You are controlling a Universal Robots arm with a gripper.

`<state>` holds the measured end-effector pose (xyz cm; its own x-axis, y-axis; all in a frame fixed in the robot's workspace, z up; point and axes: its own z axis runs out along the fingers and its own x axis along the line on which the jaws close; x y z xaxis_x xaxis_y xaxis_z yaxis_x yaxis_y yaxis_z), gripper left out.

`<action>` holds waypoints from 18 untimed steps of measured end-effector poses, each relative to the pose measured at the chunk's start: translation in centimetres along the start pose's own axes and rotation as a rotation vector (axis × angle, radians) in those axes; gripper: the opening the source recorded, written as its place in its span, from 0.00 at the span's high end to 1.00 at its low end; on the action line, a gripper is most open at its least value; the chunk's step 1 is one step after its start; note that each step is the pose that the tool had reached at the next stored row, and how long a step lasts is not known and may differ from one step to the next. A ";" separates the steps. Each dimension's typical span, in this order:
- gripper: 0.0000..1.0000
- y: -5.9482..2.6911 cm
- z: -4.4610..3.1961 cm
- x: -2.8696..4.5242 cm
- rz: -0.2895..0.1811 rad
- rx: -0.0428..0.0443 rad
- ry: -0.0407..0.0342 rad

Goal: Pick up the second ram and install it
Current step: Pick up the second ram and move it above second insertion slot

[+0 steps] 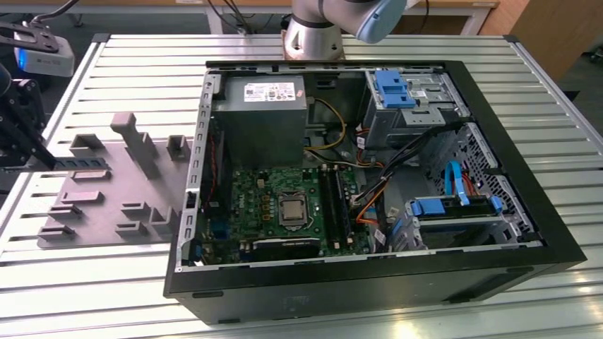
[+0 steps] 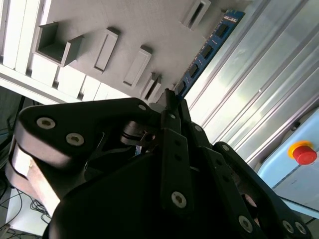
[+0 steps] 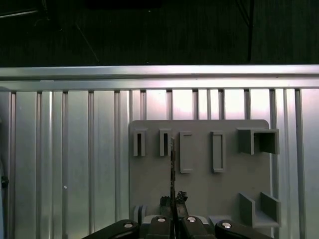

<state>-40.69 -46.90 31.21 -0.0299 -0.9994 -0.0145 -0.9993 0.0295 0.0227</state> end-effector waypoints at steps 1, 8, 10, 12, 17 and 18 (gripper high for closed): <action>0.86 0.00 -0.05 0.00 0.000 0.0000 0.0000; 0.86 0.01 -0.33 -0.01 0.000 0.0001 0.0000; 0.86 0.01 -0.41 -0.02 0.000 0.0001 -0.0001; 0.86 0.01 -0.49 -0.02 0.000 0.0000 0.0000; 0.86 0.02 -0.69 -0.02 0.000 0.0000 0.0000; 0.86 0.02 -0.80 -0.03 0.000 0.0000 0.0000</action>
<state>-40.68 -46.89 32.01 -0.0298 -0.9995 -0.0144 -0.9993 0.0295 0.0227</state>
